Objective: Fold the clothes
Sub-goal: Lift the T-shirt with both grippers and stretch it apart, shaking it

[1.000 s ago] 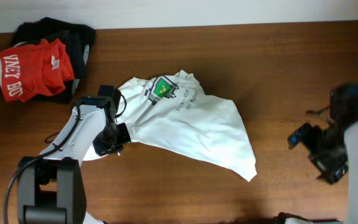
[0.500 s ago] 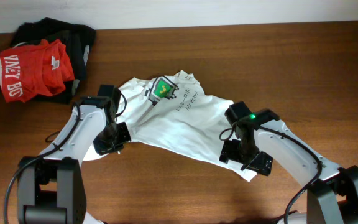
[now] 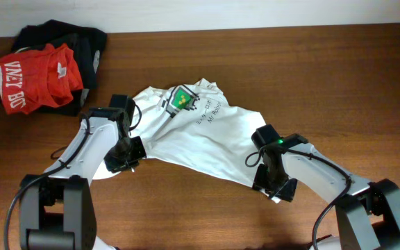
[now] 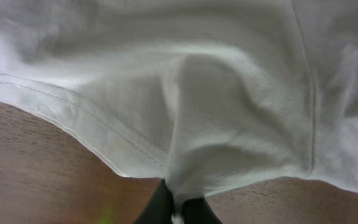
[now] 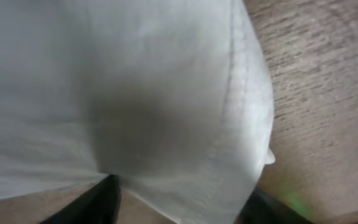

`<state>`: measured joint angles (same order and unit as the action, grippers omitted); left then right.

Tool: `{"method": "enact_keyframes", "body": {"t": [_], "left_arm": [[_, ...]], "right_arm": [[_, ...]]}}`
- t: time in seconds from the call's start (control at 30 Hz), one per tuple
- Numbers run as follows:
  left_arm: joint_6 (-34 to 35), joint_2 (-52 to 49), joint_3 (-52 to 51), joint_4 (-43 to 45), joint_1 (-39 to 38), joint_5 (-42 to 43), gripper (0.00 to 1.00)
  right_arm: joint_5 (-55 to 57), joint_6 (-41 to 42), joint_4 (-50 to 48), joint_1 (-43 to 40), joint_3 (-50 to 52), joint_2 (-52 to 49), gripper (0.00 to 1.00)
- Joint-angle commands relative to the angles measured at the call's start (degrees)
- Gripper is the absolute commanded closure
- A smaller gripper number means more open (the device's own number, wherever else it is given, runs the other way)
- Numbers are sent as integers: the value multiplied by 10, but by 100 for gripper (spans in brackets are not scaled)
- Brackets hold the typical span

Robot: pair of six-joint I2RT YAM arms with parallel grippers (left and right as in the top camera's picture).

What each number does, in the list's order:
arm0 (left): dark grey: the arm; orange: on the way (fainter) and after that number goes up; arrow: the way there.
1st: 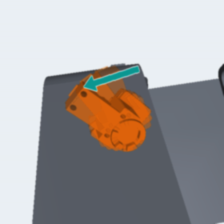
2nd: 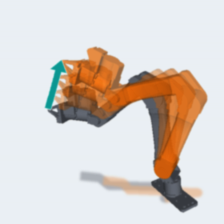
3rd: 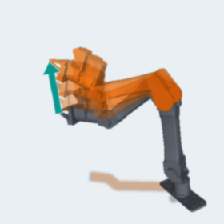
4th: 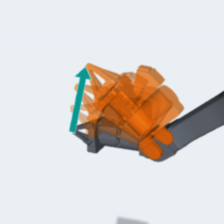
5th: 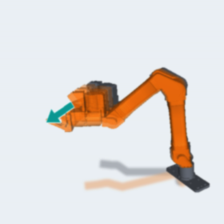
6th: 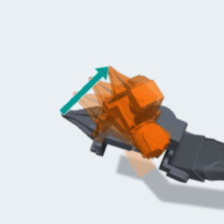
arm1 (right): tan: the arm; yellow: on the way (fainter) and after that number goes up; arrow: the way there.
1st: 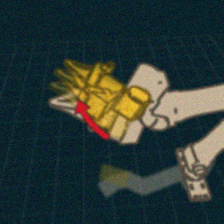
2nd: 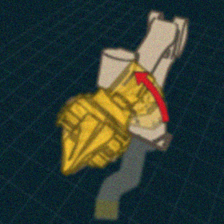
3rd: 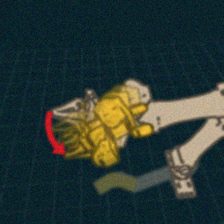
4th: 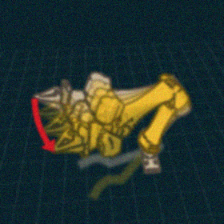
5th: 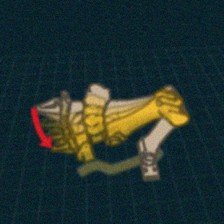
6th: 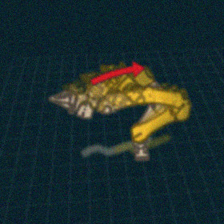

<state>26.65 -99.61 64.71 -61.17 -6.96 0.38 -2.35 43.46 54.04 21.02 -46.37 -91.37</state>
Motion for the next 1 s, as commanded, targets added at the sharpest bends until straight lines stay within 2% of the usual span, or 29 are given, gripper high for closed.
{"method": "enact_keyframes", "body": {"t": [0.0,0.07,0.17,0.27,0.37,0.43,0.53,0.7,0.77,0.83,0.97], "left_arm": [[1,7,-2,0,1,-8,99],[1,8,2,-14,1,-8,99],[1,30,25,-56,1,-8,99],[1,103,84,-158,1,-17,99],[1,204,207,-284,1,-50,99],[1,254,334,-352,1,-50,99],[-44,290,506,-355,-2,-27,99],[-45,325,683,-355,-2,-49,99],[-44,317,726,-349,-2,-102,100],[-44,283,724,-343,-2,-137,100],[-50,119,724,-307,-1,-161,100]], "right_arm": [[0,1,0,3,3,-2,67],[1,1,22,2,-15,-2,96],[45,1,128,2,-96,10,96],[54,-27,250,2,-224,63,96],[63,-57,370,2,-389,122,96],[49,-105,433,3,-534,147,96],[41,-116,433,2,-689,183,96],[46,-117,433,2,-840,225,96],[80,-115,433,2,-875,217,96],[124,-100,433,2,-876,191,96],[166,-117,426,2,-876,67,96]]}}
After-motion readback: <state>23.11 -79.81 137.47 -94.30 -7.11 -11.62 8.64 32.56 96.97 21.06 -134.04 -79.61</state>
